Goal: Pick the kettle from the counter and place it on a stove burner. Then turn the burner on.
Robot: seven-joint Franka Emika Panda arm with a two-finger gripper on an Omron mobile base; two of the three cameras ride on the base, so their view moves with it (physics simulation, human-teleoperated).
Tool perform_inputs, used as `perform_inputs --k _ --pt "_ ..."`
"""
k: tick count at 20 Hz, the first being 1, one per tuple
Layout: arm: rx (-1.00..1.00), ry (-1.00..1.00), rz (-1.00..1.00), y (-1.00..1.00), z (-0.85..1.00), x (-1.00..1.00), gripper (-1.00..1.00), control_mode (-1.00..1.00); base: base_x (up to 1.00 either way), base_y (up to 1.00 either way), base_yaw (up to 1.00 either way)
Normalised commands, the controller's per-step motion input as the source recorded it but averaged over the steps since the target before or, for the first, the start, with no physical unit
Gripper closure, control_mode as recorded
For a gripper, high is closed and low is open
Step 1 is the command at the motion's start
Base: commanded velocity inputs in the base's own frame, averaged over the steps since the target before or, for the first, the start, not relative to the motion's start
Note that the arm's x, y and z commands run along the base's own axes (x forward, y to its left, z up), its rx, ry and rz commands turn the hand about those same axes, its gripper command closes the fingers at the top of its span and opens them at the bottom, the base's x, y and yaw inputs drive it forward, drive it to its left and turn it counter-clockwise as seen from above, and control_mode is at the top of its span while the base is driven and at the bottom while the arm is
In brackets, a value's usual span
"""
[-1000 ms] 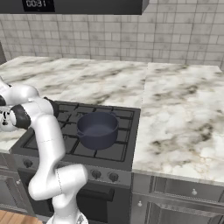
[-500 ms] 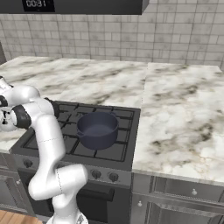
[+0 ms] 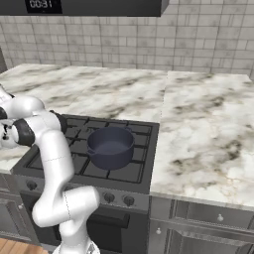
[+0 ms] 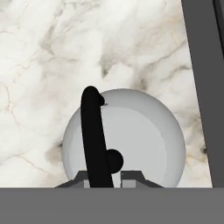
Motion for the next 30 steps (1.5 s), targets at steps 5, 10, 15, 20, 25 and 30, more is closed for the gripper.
perform_inputs --k 5,10,15,20,25,30 --pt "0.00 -0.03 -0.02 -0.01 0.23 -0.10 1.00 -1.00 0.00 0.00 0.00" --pt "0.00 -0.04 -0.03 -0.13 0.27 -0.18 1.00 -1.00 0.00 0.00 0.00" --pt "0.00 -0.07 -0.05 -0.37 0.29 -0.33 1.00 -1.00 0.00 0.00 0.00" --pt "0.01 -0.07 -0.07 -0.68 0.16 -0.43 1.00 -1.00 0.00 0.00 0.00" --pt "0.09 -0.03 -0.04 -0.72 0.36 -0.40 1.00 -1.00 0.00 0.00 0.00" --pt "0.13 -0.03 -0.03 -0.67 0.48 -0.37 1.00 -1.00 0.00 0.00 0.00"
